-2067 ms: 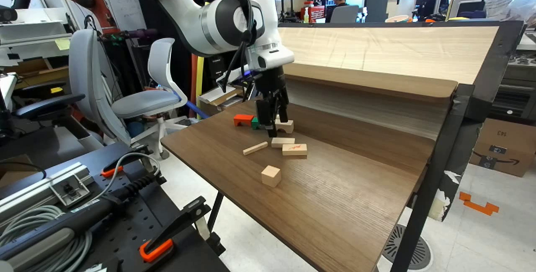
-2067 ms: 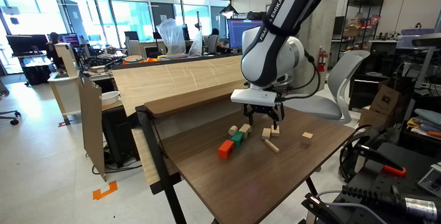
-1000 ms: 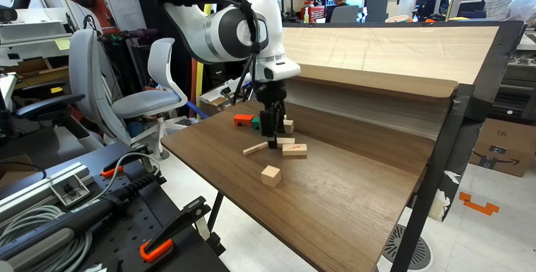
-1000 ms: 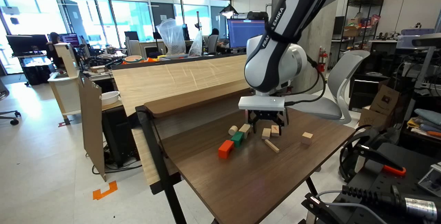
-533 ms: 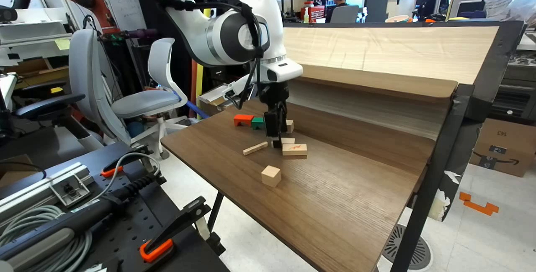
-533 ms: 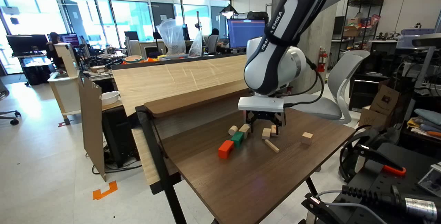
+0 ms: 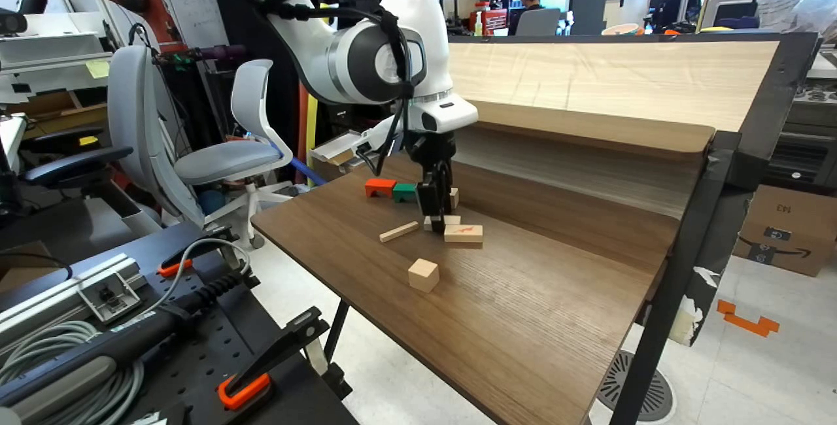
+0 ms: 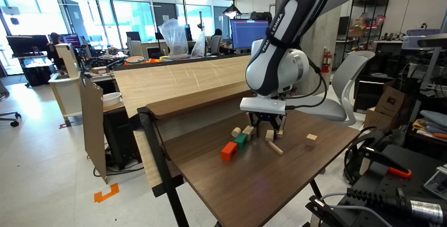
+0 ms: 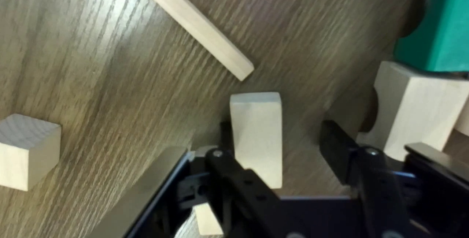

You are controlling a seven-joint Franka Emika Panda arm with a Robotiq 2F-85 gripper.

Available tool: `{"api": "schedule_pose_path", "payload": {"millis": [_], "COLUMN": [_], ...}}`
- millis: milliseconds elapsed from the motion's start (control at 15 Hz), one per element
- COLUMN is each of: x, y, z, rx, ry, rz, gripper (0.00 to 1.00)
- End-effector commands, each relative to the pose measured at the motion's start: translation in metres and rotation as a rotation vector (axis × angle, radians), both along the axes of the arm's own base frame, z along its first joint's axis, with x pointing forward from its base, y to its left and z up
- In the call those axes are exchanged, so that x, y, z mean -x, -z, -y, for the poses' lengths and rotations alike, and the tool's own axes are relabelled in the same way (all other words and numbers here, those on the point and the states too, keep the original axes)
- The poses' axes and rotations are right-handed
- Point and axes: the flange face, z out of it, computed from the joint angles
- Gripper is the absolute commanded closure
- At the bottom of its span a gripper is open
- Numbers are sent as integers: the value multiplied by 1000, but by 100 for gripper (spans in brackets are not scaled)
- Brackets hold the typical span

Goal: Place the wooden block on top of the orange and the green blocks

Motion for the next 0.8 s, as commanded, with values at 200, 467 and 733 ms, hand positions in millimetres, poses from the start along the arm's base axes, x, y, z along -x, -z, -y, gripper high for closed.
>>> {"api": "schedule_pose_path", "payload": {"millis": [200, 467, 733], "x": [-6, 4, 8], "y": [-5, -22, -36], "z": [1, -3, -11], "rx": [-21, -22, -39], "ry": [-11, -38, -49], "rz": [25, 23, 24], "gripper": [88, 92, 92]}}
